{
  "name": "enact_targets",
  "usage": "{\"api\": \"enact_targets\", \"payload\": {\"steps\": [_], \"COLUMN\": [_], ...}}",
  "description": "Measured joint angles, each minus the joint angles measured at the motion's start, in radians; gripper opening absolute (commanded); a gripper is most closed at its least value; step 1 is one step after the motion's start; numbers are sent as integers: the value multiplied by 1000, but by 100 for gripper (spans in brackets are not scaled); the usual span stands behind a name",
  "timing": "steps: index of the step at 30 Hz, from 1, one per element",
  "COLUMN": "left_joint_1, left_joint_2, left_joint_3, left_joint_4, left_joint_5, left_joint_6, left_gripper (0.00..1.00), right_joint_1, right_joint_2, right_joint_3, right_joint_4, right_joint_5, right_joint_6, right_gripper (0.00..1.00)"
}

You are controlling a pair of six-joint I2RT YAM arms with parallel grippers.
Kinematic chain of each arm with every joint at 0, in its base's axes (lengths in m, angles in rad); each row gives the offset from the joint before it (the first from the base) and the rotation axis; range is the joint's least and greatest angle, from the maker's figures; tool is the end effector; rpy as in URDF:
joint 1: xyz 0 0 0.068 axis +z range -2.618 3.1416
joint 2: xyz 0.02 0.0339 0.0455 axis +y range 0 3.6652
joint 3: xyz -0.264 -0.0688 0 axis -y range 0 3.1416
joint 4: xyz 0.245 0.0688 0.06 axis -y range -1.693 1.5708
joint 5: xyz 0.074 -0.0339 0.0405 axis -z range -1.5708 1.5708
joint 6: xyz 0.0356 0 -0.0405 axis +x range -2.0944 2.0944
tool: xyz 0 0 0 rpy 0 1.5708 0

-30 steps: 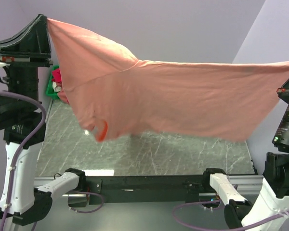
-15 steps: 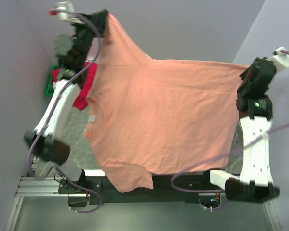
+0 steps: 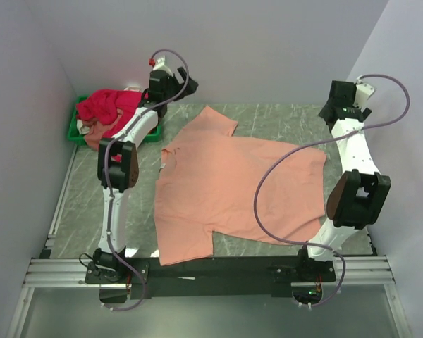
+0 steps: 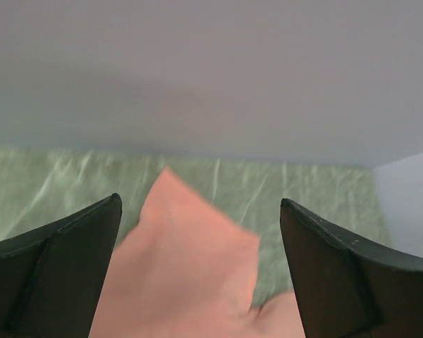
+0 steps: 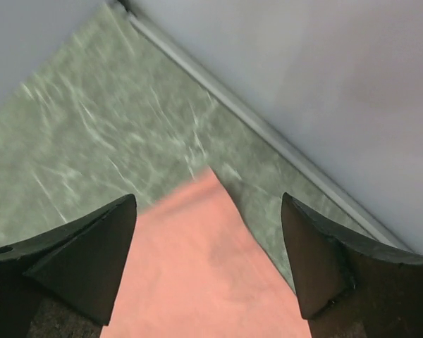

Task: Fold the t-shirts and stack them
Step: Flatten the tshirt out

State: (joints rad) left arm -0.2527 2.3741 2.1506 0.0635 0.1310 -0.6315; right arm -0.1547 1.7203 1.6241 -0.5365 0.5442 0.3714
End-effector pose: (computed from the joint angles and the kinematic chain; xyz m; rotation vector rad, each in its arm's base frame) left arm 0.5508 -0.1470 0.2836 -0.2386 1.7750 -0.7575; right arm 0.3857 -0.0788 0.3490 0.8391 1.9654 -0.4710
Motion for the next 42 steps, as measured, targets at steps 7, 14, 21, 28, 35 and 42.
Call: {"api": "enact_targets", "payload": {"steps": [7,14,21,28,35,42], "left_joint_1": [-25,-92,-113,-109,-109,-103], "left_joint_2": [-282,-491,-422,-323,-244,-142], "left_joint_3": [-326,-505,-597,-603,-565,-423], "left_joint_4": [-122,-159,-249,-343,-388,-433], "left_joint_5": [-43,-60,-49,-49,-39,-40], "left_joint_6": [23,22,-2,-1,10,29], "left_gripper": [100,99,98,98,98,98], "right_joint_1": [0,0,2,2,2,2], "right_joint_2": [-146,-243,-156,-46,75,184], "right_joint_3": [-205,-361,-407,-400,-394,-325], "right_joint_4": [2,32,26,7,-22,-56], "right_joint_5": [-74,-275,-447,-508,-534,-538], "right_joint_6": [3,15,58,68,74,78], "right_gripper": [89,88,88,87,87,87]}}
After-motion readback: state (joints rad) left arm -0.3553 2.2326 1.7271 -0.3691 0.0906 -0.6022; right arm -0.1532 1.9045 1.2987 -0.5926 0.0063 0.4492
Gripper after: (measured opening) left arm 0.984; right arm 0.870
